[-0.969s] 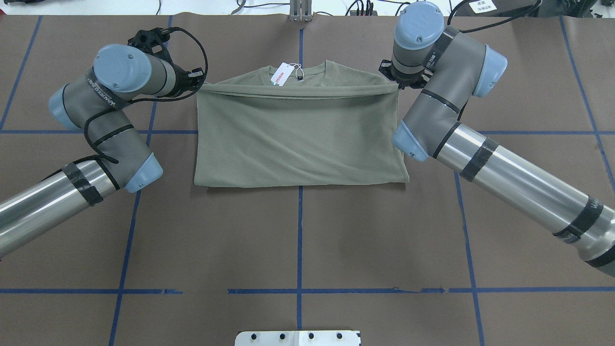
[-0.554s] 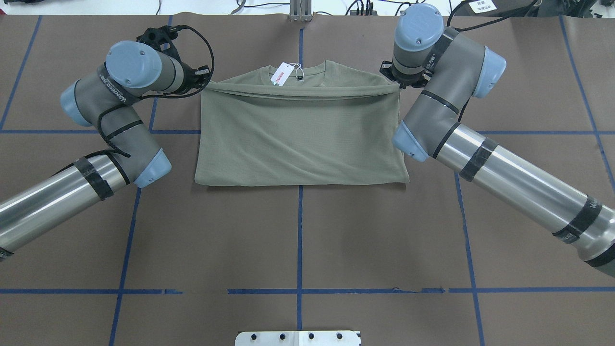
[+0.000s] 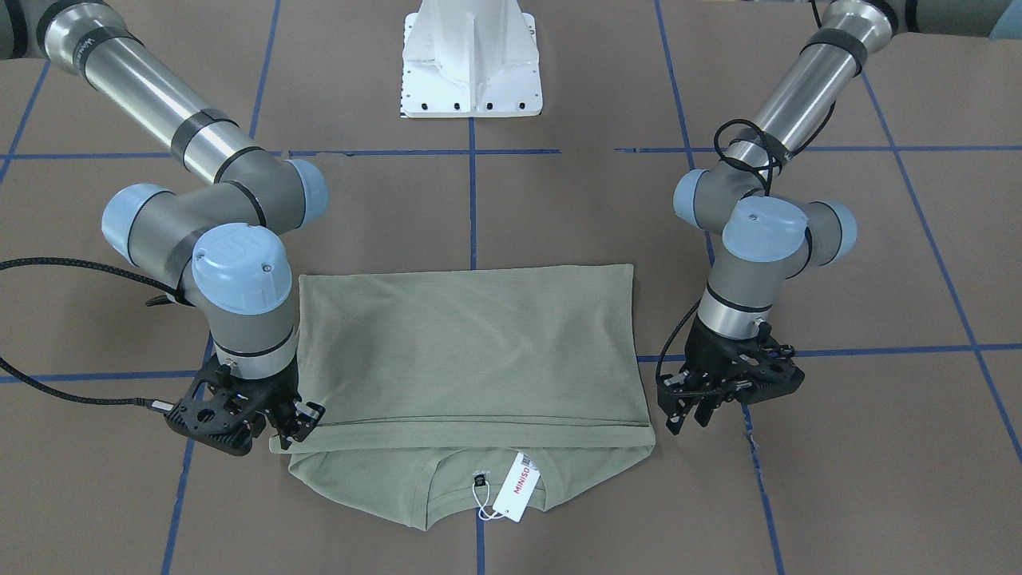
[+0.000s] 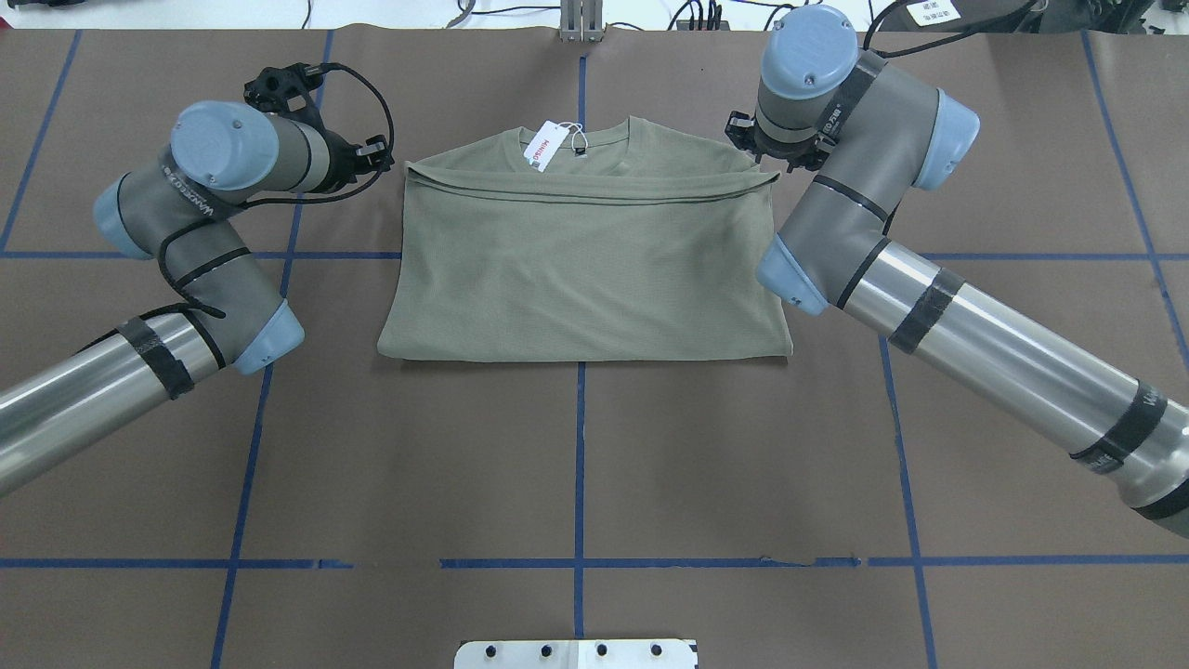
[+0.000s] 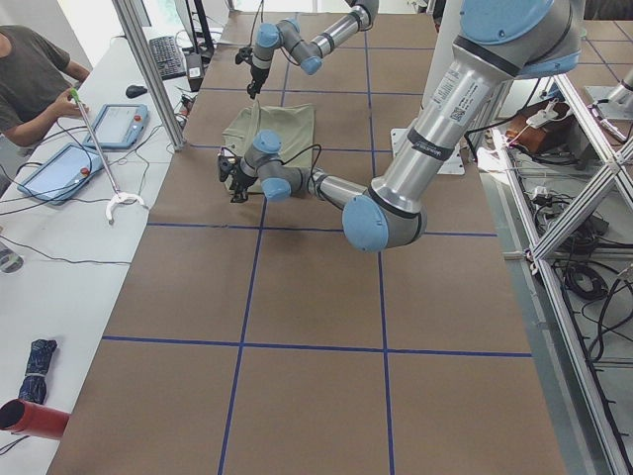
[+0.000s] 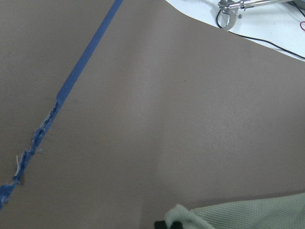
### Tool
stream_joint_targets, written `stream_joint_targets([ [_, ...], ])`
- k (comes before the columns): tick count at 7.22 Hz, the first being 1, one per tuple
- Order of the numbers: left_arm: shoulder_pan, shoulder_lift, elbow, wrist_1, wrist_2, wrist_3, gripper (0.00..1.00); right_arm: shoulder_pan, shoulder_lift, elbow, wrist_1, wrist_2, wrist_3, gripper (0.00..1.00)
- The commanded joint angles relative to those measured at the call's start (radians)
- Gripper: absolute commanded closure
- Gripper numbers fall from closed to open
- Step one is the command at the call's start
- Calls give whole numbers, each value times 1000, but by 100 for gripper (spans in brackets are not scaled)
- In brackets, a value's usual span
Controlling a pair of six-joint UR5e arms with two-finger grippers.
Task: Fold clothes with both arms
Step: 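Release the hem and raise both grippers, moving the right gripper to the shirt's side, then grasp the side edge of the folded shirt with the right gripper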
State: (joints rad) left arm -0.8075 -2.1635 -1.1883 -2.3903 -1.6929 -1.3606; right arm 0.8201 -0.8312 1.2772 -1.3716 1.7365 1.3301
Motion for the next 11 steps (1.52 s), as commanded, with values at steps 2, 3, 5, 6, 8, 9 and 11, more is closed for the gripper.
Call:
stream_joint_targets([
  [2,-4,16,-17,-32,-30,8,42,-117,-278,401,0,20,207,30],
  [3,-4,31,-28,-33,-57,8,42,-177,-337,475,5,5,338,28],
  [5,-4,37,-37,-33,-59,11,42,-280,-419,573,6,-85,507,27],
  [6,-4,37,-37,-33,-57,12,42,-314,-410,559,5,-92,538,29],
  [8,-2,44,-39,-33,-57,12,42,-312,-414,519,6,-100,547,30],
  [9,-2,44,-39,-33,-57,12,42,-314,-413,498,6,-100,547,33],
  [11,-2,45,-39,-33,-57,15,42,-312,-407,495,6,-101,554,54],
])
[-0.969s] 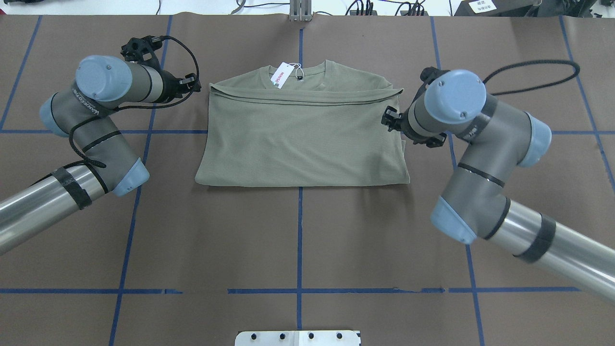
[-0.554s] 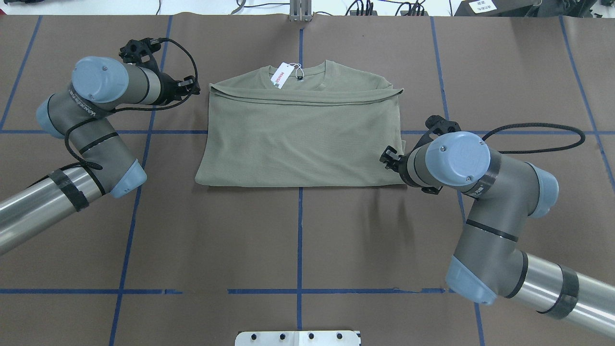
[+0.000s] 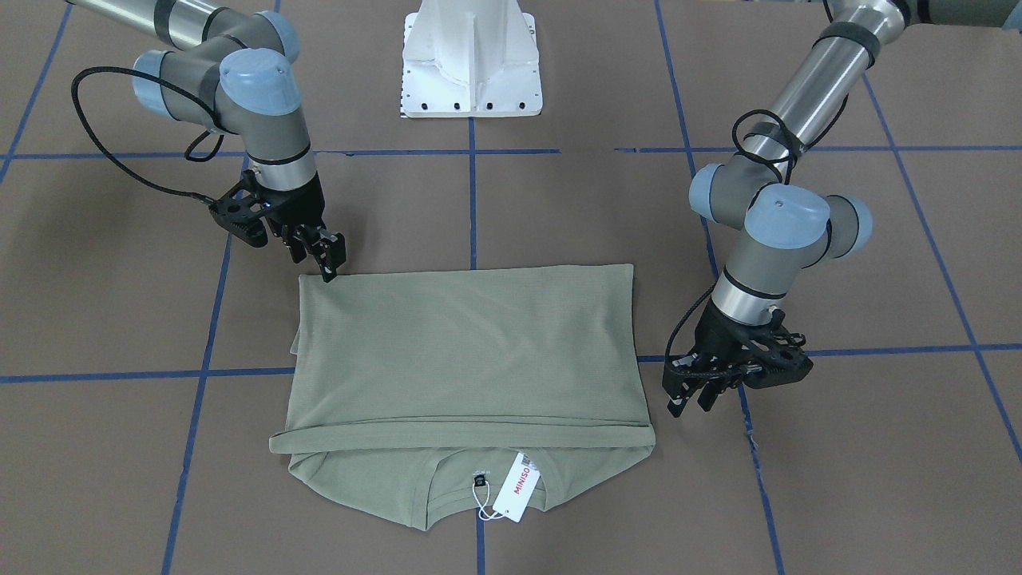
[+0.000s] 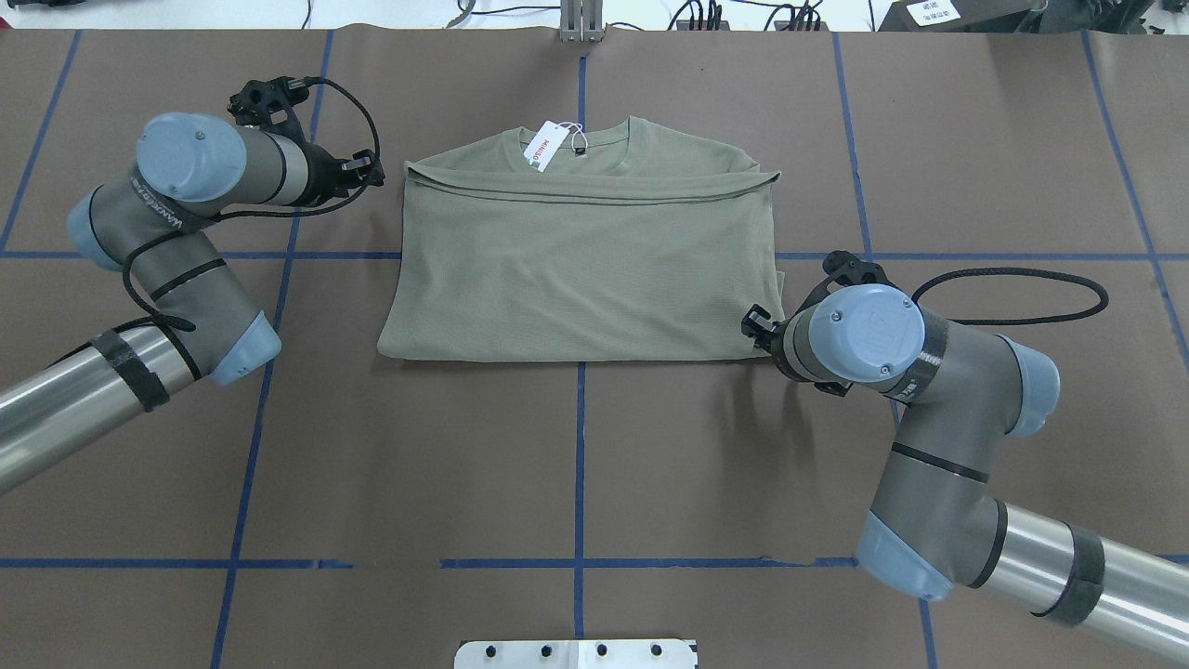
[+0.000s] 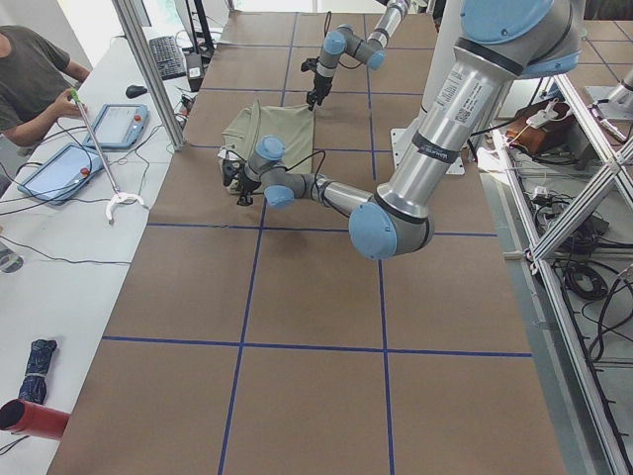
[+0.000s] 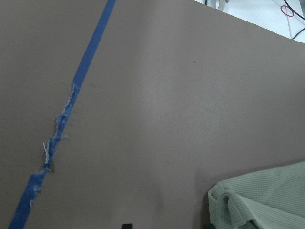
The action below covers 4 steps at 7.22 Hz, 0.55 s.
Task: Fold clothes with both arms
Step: 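Grasp the side edge of the folded shirt with the right gripper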
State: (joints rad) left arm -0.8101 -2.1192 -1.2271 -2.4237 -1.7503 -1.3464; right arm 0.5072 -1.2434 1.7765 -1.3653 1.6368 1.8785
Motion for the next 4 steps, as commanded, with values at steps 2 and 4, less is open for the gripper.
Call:
stream_joint_targets([
  [2,0,2,1,2,2,4,42,4,4,3,0,-2,-1,100],
  [4,0,8,1,0,5,4,42,8,4,12,0,-2,-6,100],
])
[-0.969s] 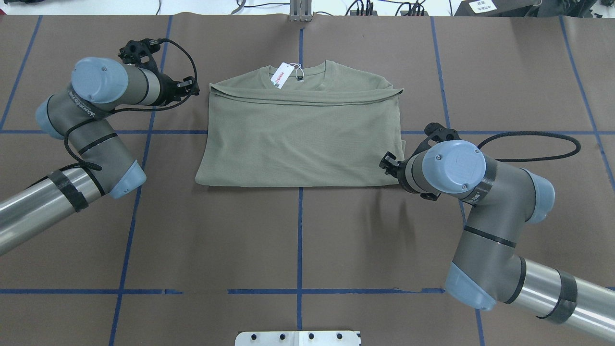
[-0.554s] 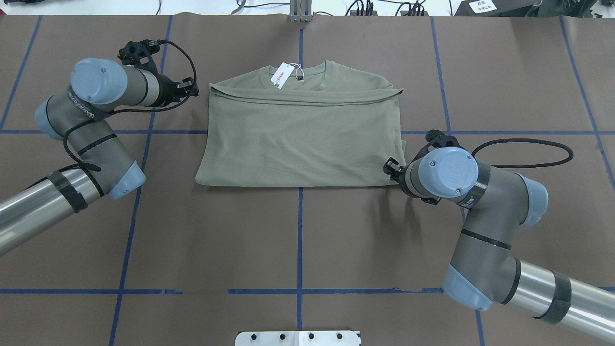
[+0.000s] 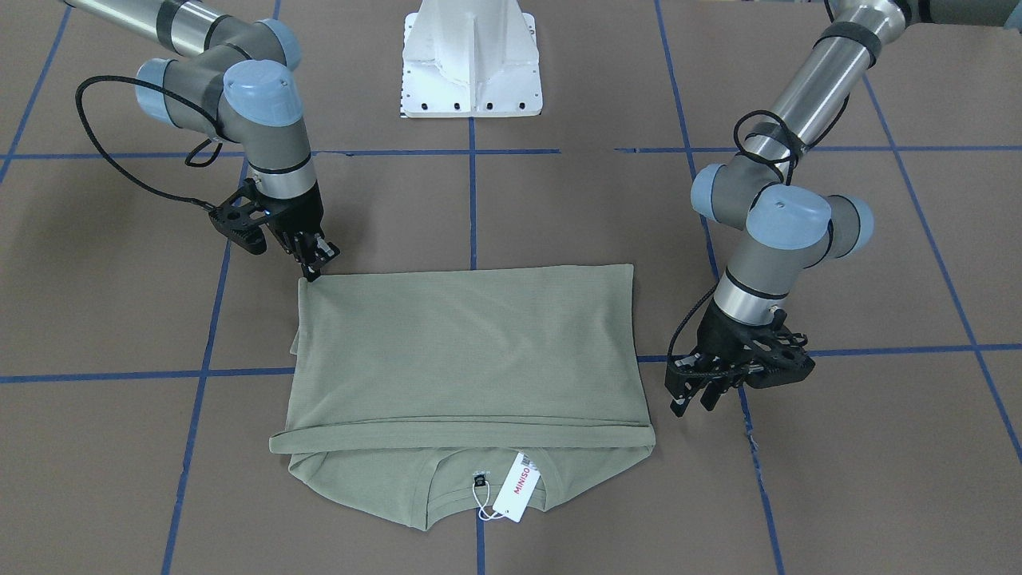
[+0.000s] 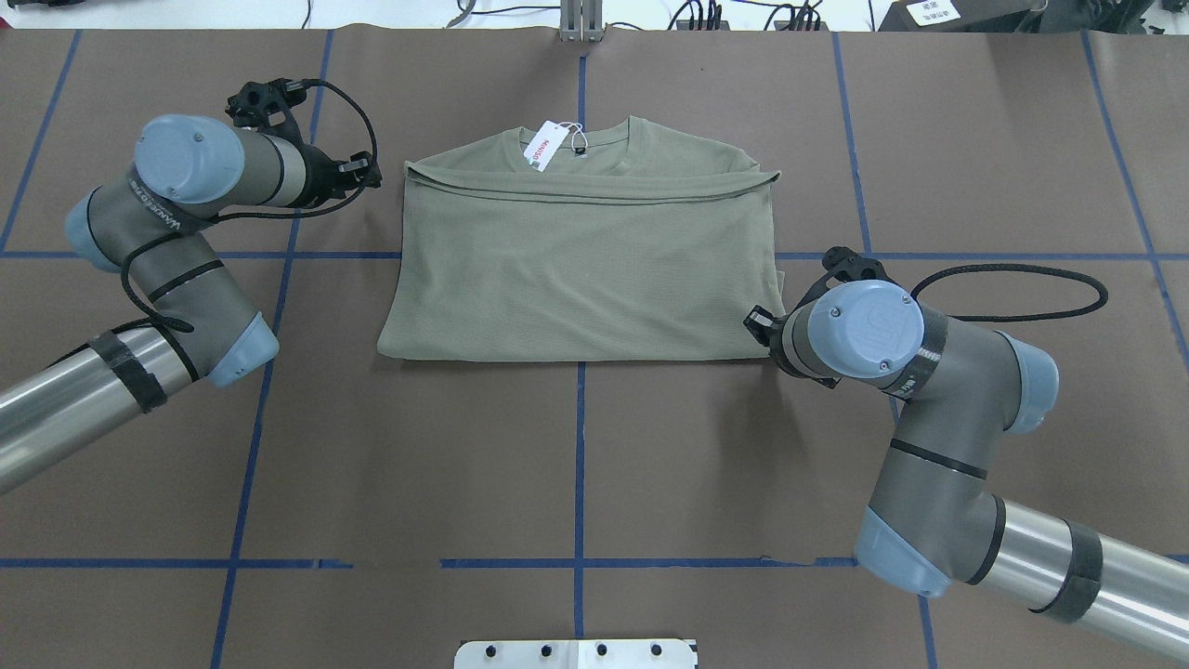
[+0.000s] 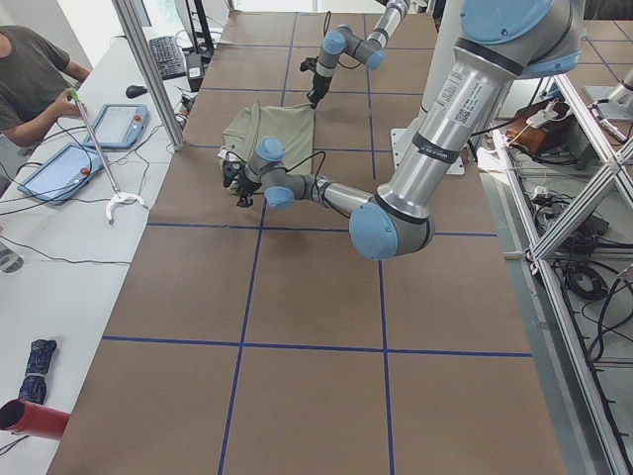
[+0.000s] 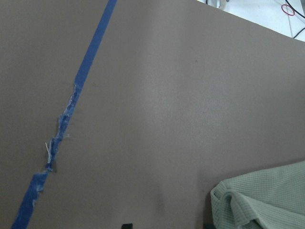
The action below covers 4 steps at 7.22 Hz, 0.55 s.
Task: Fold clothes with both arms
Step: 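Grasp the side edge of the folded shirt with the right gripper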
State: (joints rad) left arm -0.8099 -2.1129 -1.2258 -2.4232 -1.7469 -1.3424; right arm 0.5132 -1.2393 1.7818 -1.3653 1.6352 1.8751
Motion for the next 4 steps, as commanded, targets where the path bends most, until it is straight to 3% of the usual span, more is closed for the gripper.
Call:
stream_joint_targets([
  [1,0,2,0,-1,3,0,42,4,-8,33,0,5,-2,100],
  [3,0,2,-3,-1,-2,-1,42,-4,-101,181,-12,17,6,100],
  [4,0,5,-39,1,-5,-4,42,-78,-177,274,-24,32,9,100],
])
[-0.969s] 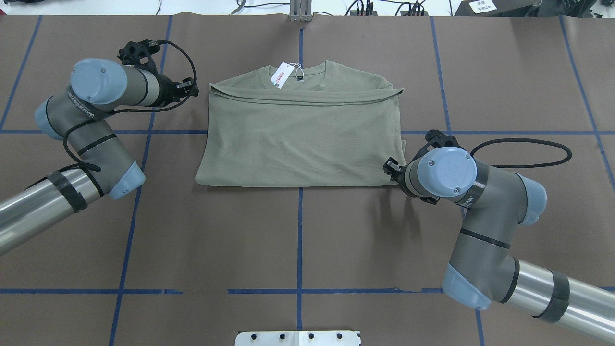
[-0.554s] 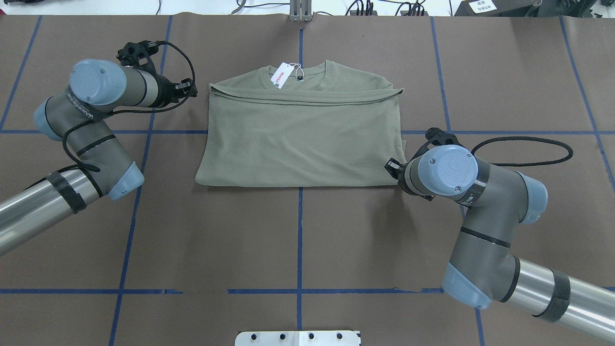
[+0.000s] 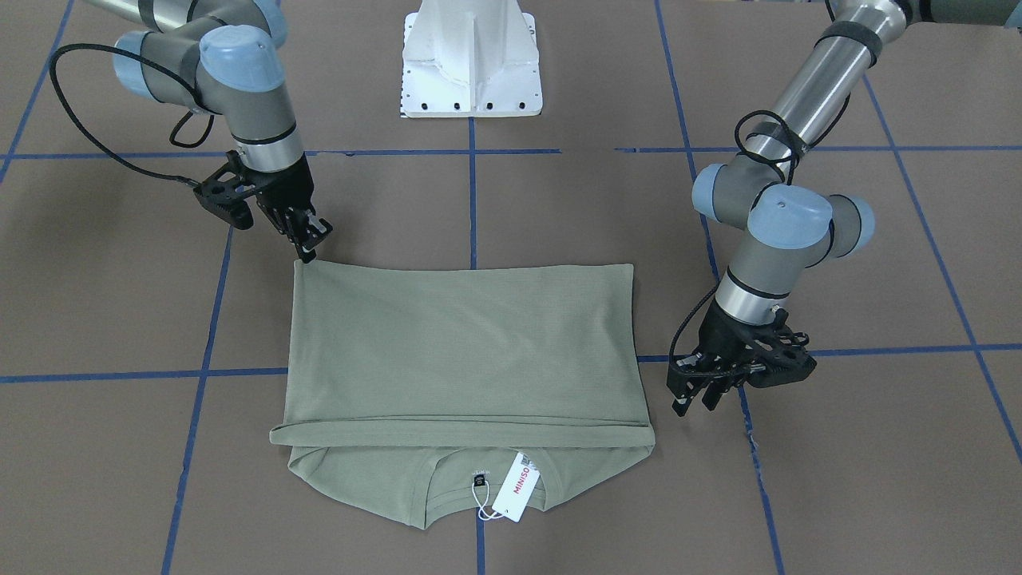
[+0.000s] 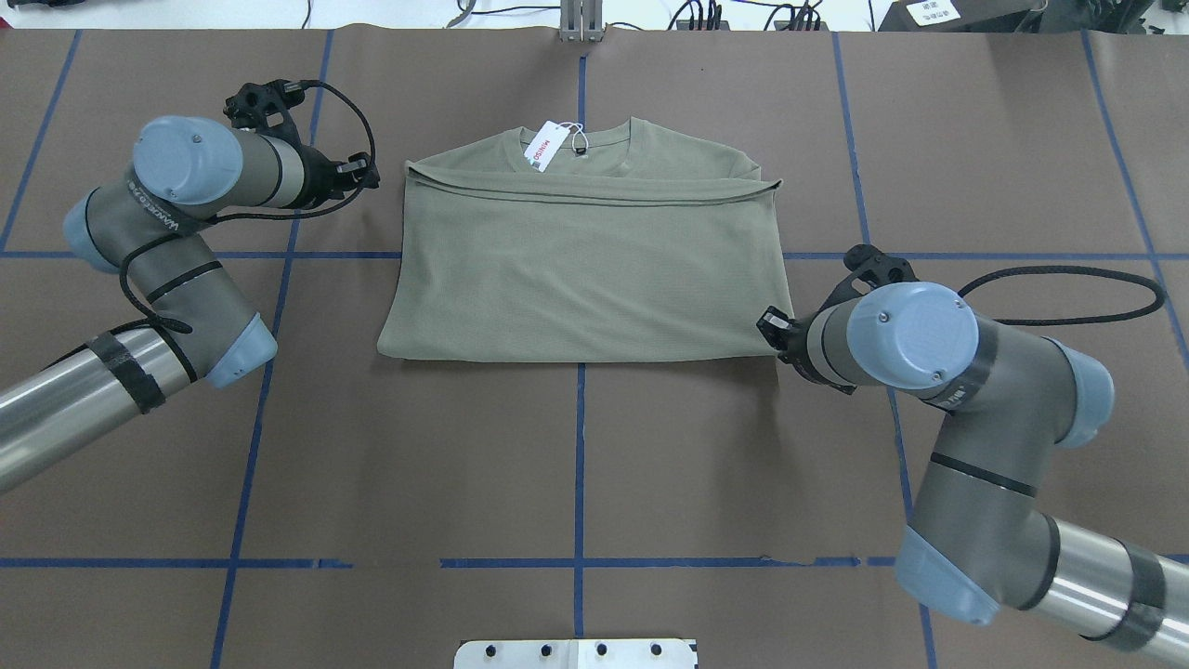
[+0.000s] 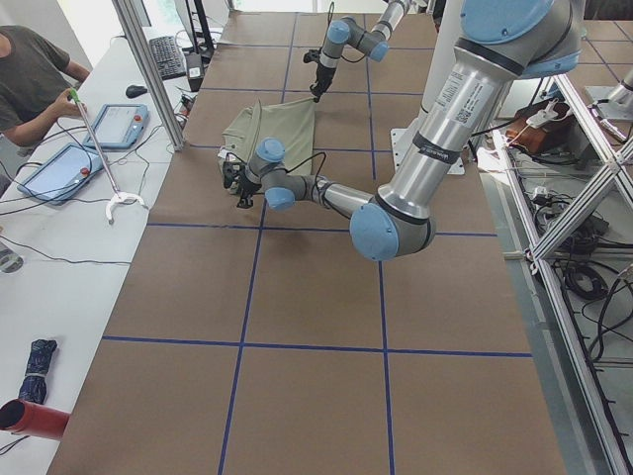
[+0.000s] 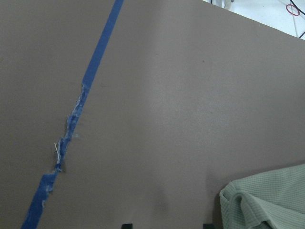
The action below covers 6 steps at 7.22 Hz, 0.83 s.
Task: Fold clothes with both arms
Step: 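Drag the grasped shirt edge toward the robot, rotating the shirt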
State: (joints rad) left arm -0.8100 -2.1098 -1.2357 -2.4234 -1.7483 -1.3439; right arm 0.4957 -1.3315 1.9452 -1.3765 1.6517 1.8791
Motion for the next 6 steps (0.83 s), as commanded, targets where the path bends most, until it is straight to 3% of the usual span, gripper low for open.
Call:
stream_joint_targets([
  [1,5,23,-97,15,-34,-11,42,-139,-115,189,-77,17,8,100],
  [3,3,159,-285,15,-241,-23,42,-373,-120,344,-314,20,148,100],
  [5,9,172,-362,14,-241,-118,30,-556,-129,405,-338,26,219,100],
  [6,27,171,-399,18,-244,-194,27,-604,-138,405,-338,17,224,1],
])
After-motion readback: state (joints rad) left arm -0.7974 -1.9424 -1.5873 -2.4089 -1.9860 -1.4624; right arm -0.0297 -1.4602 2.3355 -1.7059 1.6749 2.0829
